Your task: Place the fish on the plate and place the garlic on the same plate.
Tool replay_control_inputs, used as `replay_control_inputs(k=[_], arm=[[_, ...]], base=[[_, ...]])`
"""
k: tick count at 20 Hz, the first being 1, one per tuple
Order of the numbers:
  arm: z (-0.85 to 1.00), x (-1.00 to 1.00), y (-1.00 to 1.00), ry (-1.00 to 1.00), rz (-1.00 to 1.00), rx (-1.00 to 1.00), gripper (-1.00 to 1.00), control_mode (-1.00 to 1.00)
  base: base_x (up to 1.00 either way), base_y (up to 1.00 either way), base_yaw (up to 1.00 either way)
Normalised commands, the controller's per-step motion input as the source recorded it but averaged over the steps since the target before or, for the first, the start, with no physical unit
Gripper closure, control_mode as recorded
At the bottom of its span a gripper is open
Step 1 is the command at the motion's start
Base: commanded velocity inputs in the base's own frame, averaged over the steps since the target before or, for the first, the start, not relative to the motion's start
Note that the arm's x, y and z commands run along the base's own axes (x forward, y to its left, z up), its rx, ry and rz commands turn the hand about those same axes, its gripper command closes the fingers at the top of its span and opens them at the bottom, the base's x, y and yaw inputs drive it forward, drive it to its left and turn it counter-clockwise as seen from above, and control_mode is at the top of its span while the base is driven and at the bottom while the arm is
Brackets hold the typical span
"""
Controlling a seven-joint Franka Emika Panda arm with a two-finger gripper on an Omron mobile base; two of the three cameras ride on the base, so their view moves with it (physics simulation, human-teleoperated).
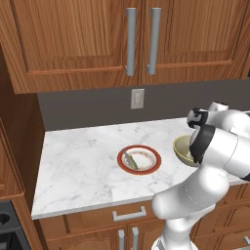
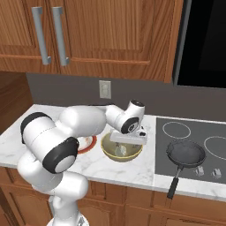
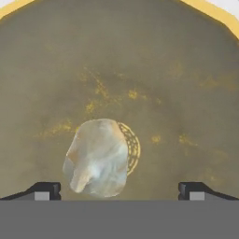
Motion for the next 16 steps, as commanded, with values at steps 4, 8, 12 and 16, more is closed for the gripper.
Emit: replay_control_inputs(k=[4, 8, 12, 16], arm=[[-0.07, 0.0, 0.21, 0.0, 0.0, 0.0, -1.0, -1.0], [-0.09, 0.0, 0.1, 0.0, 0.0, 0.0, -1.0, -1.0], [-0.09, 0.0, 0.06, 0.0, 0.0, 0.0, -1.0, -1.0], [-0.12, 0.0, 0.06, 0.01, 0.0, 0.0, -1.0, -1.0]], base=[[0.0, 0.0, 0.0], [0.0, 0.0, 0.0], [0.0, 0.0, 0.0], [0.0, 0.0, 0.0]])
